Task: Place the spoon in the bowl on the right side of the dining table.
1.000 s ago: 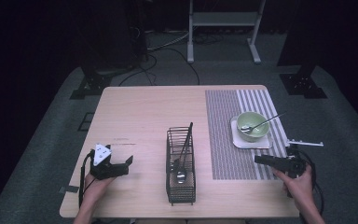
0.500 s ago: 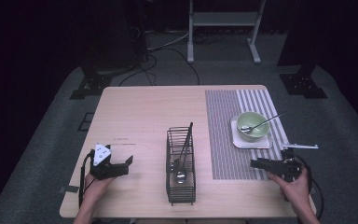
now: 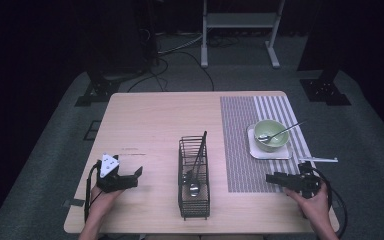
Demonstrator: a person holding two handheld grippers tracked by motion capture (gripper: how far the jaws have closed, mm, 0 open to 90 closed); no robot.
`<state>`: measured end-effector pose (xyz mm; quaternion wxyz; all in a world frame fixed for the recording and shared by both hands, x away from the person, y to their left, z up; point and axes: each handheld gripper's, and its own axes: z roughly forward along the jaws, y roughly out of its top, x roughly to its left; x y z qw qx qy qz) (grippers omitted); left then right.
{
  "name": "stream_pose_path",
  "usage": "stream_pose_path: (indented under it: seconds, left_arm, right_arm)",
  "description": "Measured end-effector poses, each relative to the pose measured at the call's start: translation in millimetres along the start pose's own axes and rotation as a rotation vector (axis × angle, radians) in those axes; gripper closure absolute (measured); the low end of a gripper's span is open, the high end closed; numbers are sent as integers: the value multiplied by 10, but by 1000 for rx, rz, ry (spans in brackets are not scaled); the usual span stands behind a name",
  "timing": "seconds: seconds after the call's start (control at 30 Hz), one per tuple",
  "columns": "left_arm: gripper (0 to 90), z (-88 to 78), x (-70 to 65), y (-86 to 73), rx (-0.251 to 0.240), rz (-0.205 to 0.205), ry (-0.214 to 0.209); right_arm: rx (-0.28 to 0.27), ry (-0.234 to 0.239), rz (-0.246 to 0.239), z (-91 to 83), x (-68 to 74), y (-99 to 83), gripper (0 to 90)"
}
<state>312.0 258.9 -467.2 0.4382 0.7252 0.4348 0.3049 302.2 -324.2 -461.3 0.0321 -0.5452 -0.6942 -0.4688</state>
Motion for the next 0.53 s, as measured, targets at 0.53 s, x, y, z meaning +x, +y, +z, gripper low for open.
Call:
stream_pose_path:
  seconds: [0.53]
  left_arm:
    - [0, 2, 2, 1, 1, 0, -1]
  right_arm:
    - [16, -5, -33, 48, 84, -69, 399]
